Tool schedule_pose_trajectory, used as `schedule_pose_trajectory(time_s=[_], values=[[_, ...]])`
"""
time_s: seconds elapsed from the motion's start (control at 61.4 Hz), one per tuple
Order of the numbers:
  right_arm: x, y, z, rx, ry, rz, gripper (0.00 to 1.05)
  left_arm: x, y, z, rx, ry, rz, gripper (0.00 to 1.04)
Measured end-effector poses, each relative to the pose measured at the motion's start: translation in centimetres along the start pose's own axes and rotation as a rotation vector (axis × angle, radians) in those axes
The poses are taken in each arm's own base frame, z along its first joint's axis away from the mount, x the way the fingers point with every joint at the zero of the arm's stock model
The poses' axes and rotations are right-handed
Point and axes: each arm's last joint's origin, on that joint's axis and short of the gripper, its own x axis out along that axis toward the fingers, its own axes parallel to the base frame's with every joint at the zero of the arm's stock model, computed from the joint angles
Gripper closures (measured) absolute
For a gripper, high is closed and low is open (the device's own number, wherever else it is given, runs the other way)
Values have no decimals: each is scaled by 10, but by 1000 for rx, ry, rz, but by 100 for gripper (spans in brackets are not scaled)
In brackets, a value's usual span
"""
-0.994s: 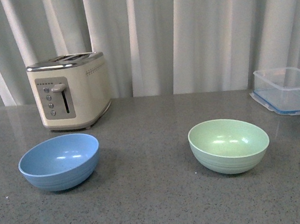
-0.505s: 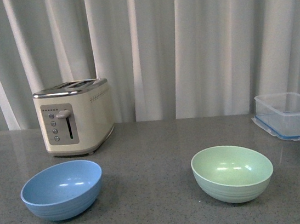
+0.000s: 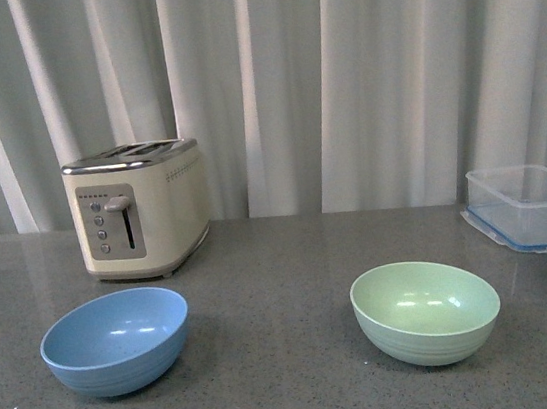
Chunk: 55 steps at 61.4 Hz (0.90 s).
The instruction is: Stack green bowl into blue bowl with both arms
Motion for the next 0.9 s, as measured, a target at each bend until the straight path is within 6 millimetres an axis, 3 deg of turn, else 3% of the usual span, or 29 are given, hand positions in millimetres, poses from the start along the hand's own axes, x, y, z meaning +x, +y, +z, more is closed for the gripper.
schedule_pose_trajectory(time_s=[0.196, 0.375, 0.619, 0.896], values=[[0, 0, 0, 0, 0, -1, 10, 34, -5, 74, -107, -49, -46, 7], [0, 0, 0, 0, 0, -1, 10, 77, -20, 121, -77, 49, -114, 7], [0, 0, 0, 0, 0, -1, 10, 117, -51, 155, -14, 121, -141, 7], [0, 0, 0, 0, 0, -1, 10, 152, -84, 172, 20, 145, -160, 7]])
